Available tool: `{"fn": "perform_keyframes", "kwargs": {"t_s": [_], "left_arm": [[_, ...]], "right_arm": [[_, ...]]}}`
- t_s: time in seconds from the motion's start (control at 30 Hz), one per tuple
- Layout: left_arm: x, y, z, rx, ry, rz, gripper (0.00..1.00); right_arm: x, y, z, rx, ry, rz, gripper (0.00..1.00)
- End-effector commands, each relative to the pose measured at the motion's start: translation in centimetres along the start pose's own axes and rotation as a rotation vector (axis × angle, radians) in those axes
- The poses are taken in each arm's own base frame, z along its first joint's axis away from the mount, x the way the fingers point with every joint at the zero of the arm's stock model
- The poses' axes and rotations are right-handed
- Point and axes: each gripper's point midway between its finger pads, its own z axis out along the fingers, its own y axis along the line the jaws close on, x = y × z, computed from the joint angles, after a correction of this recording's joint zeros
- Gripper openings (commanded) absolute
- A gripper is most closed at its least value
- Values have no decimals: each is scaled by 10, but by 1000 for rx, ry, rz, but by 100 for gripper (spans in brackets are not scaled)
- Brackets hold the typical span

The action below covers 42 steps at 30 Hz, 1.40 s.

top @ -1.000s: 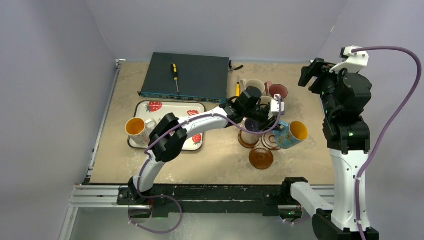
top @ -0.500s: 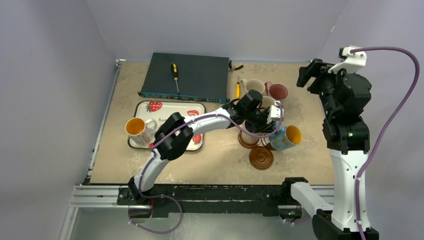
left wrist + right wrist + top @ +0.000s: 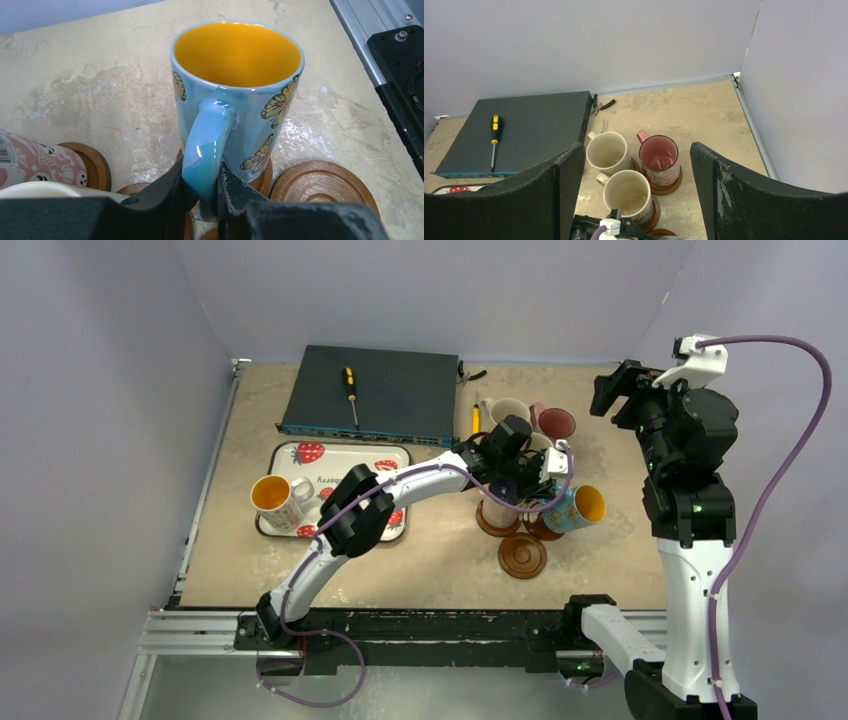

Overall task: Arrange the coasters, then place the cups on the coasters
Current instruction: Place the cup on the coaster.

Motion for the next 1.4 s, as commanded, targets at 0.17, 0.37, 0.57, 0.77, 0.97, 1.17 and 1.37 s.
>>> {"fn": "perform_keyframes", "kwargs": {"t_s": [0.17, 0.37, 0.57, 0.77, 0.97, 1.17, 1.37], "left_arm": [[-46, 25, -7, -59, -84, 149, 0], [-42, 28, -5, -70, -75, 148, 1], [-38, 29, -5, -80, -65, 136, 9], [-33, 30, -4, -86, -53, 127, 16], [-33, 31, -5, -93, -49, 126, 21], [-32, 31, -5, -96, -45, 124, 25], [-31, 31, -5, -98, -41, 121, 30]], "right_arm": [[-7, 7, 2, -38, -42, 5, 79], [-4, 6, 4, -37, -37, 4, 79], [-3, 6, 6, -36, -33, 2, 79], [-1, 6, 7, -37, -31, 0, 79], [-1, 6, 8, -36, -31, -2, 79], [0, 6, 9, -37, -26, -2, 79], [1, 6, 10, -41, -23, -4, 79]]}}
